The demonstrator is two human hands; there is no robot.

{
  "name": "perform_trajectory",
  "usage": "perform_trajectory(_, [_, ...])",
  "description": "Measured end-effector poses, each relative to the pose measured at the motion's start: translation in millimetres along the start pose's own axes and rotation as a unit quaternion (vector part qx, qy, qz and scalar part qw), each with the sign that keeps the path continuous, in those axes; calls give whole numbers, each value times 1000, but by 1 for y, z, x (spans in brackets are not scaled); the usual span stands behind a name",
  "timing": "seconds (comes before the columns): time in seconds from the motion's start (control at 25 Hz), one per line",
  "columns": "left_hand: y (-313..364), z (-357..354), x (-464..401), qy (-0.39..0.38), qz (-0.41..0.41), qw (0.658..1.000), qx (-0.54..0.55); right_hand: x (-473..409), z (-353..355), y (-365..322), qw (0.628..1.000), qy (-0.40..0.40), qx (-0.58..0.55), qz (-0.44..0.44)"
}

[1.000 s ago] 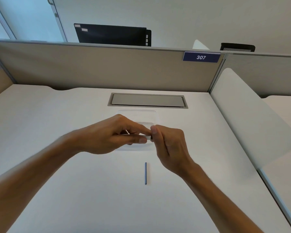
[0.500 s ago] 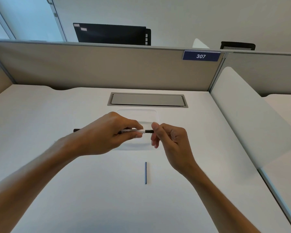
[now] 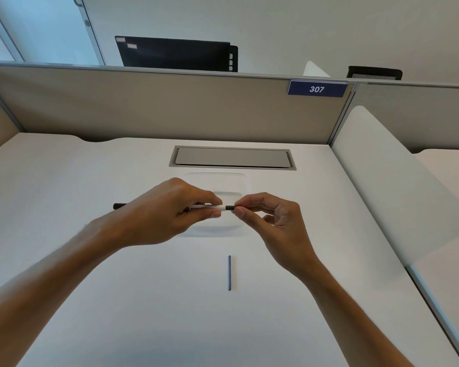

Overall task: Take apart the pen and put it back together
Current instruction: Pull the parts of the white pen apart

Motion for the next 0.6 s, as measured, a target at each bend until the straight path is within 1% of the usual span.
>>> perform_trajectory(0.16, [-1,0,1,8,-5,1000,-21,0,-1,1,1000,26,0,-14])
perform_trajectory(0.24, [0,0,1,11,-9,1000,-25,-1,-2,0,999,37,13,-1])
perform_trajectory(0.4, [2,-1,0,2,-18,1000,-22,-1,-7,0,1000,-4,13,9])
perform_trajectory(0.6, [0,0,0,1,-10,1000,-11,-1,-5,-3,1000,-13,2,-2])
Point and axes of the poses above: each hand's wrist, its own x-axis away from the middle knuckle, its own z-axis out of the back of the hand, y = z × x, the point moved 4 cm from there along -x, towards the middle knuckle, and after that the axes turned 3 degrees about x, right-handed, at the moved point
